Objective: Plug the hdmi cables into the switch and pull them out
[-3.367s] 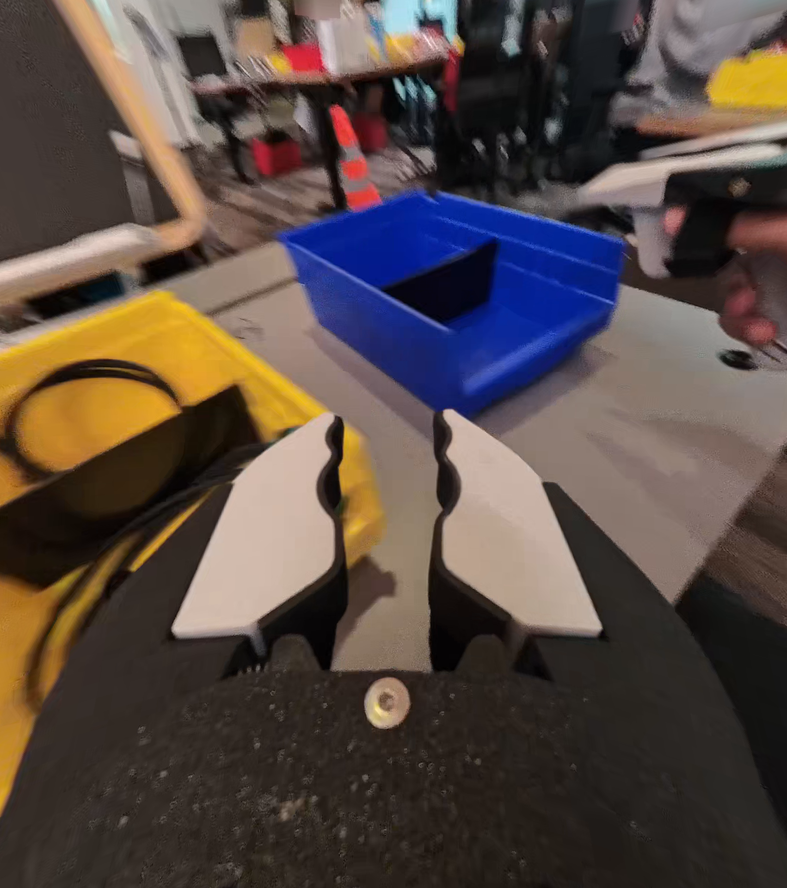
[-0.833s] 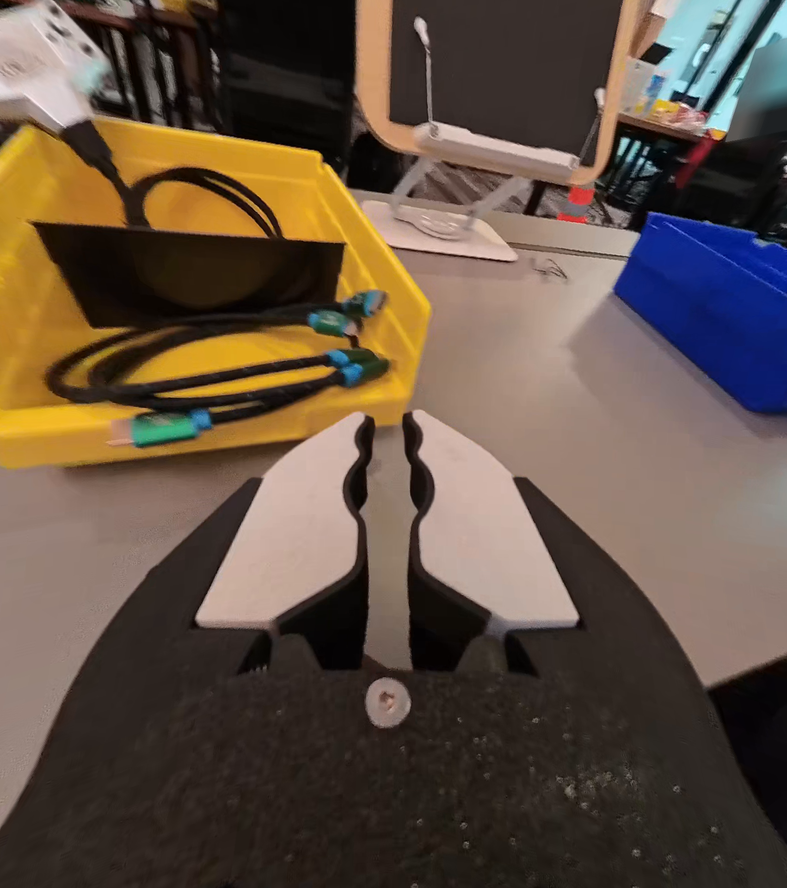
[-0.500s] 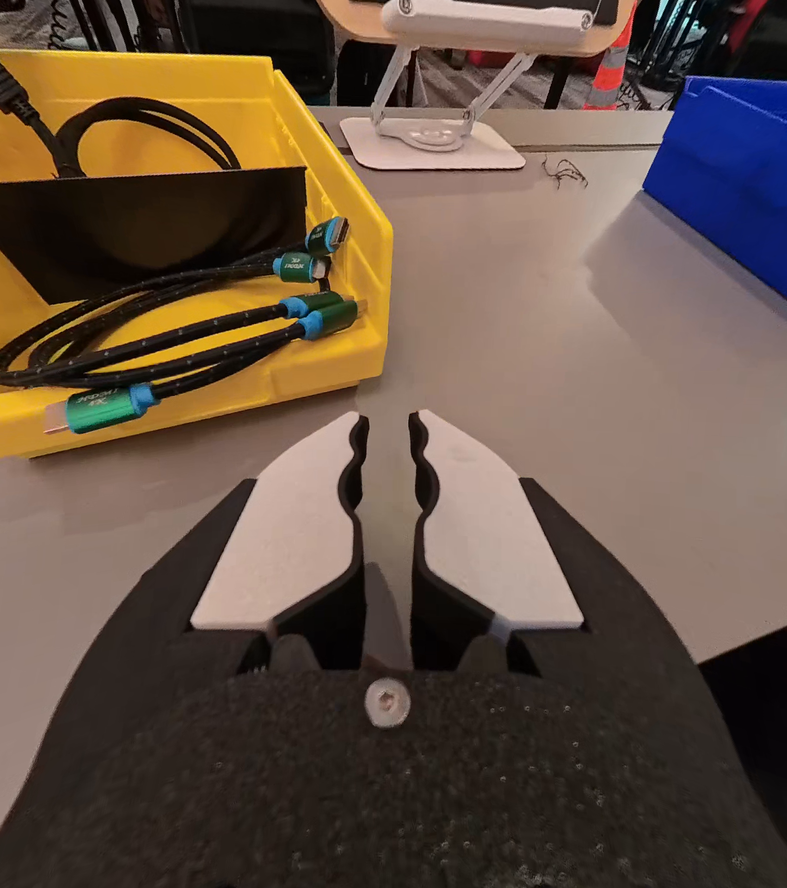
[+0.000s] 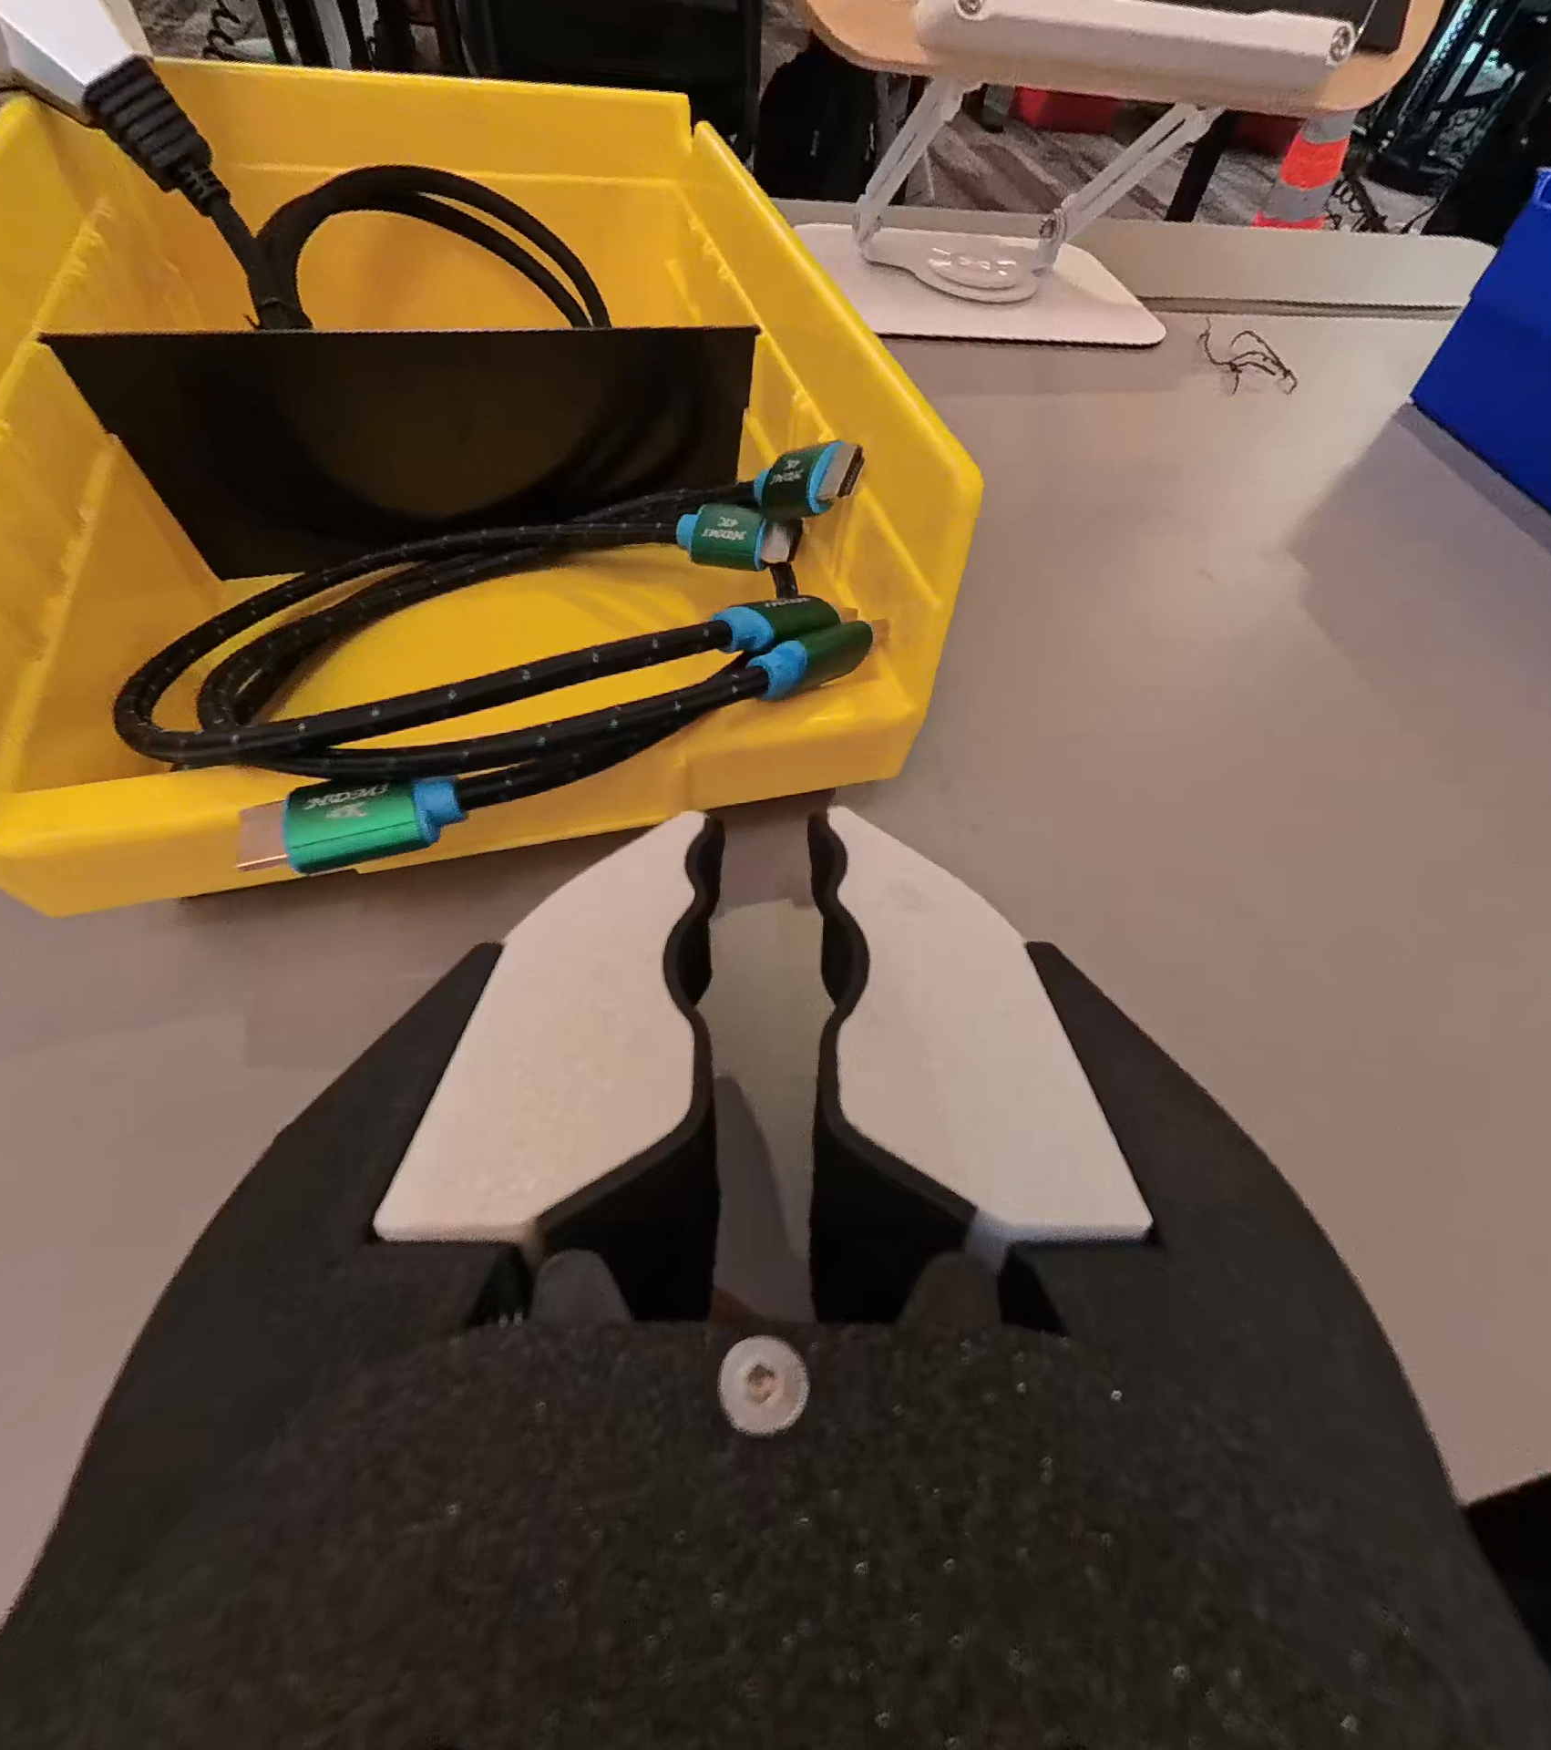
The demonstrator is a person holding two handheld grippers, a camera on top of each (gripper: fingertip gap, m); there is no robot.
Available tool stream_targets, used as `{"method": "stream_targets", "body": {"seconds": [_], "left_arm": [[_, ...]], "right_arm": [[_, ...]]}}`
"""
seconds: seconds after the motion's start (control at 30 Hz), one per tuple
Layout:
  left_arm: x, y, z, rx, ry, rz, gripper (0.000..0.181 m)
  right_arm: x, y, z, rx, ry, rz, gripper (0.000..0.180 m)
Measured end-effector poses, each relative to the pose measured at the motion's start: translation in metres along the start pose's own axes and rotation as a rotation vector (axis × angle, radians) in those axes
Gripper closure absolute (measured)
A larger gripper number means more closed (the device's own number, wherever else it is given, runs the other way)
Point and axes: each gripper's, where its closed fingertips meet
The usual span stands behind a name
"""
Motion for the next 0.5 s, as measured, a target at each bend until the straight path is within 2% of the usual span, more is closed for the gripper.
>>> {"method": "stream_targets", "body": {"seconds": [0.27,0.4,0.5], "left_arm": [[-0.008,-0.007,-0.003,0.035,-0.034,-0.004,0.156],[-0.022,-0.030,-0.012,0.133,-0.101,0.147,0.151],[-0.020,-0.037,-0.011,0.135,-0.023,0.212,0.145]], "right_arm": [[-0.008,0.006,0.000,-0.017,-0.012,-0.009,0.179],[-0.014,0.006,-0.001,-0.014,-0.028,-0.003,0.179],[-0.016,0.007,0.003,-0.025,-0.028,-0.017,0.179]]}}
Point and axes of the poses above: each gripper's, where its closed fingertips meet, z out along the fingers, y out of its underside, x = y × z across the jaws, and after that the axes turned 3 degrees about -y, right-handed
